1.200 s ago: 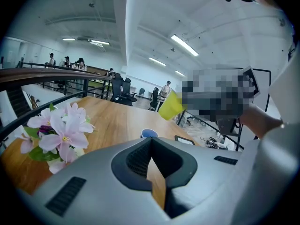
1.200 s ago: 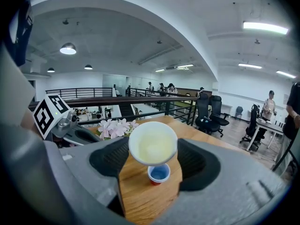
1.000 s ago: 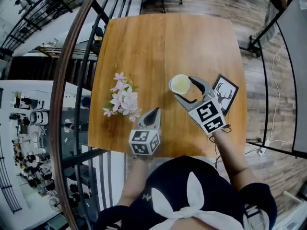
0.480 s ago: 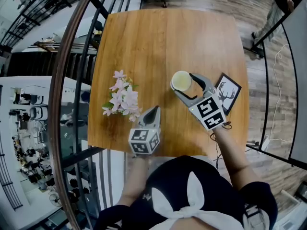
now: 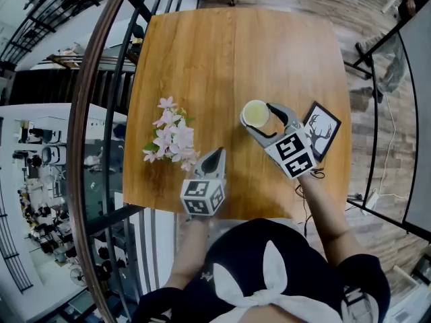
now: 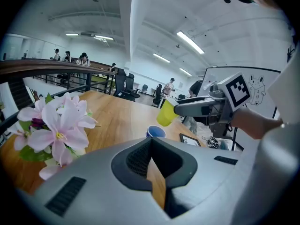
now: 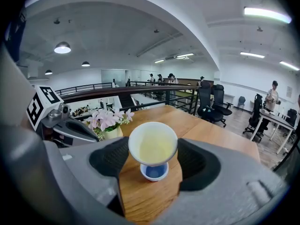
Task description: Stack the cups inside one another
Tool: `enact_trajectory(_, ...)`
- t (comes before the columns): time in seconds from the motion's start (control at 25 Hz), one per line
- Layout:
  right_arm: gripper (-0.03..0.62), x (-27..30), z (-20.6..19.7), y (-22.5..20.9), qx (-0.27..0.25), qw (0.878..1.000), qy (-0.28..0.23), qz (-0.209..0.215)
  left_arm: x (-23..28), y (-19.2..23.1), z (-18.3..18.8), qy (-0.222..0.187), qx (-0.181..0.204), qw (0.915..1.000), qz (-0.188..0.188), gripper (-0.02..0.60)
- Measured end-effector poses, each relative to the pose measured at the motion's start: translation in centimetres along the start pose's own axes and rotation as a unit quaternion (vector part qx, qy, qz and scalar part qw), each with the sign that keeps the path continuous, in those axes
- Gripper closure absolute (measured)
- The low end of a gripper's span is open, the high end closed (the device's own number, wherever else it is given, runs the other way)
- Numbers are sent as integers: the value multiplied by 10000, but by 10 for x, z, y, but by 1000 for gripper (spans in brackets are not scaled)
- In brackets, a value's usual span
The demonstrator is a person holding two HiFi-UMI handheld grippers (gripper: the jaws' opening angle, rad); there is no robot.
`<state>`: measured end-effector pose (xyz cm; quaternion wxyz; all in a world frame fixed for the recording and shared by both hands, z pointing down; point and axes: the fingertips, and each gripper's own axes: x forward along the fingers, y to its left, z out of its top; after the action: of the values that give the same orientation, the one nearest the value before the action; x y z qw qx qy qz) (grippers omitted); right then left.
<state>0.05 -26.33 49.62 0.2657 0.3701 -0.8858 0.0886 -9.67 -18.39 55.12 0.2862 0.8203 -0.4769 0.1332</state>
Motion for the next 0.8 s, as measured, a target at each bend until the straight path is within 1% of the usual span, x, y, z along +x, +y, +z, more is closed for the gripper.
enact_trajectory(0.52,270,26,-31,-3,54,9992,361,129,2,5,-6,46,-42,10000,49,565)
enact_trajectory(0.8,269,36,-42,0,81,9983,508,270,3,2,-8,87,-49,9999,24,565)
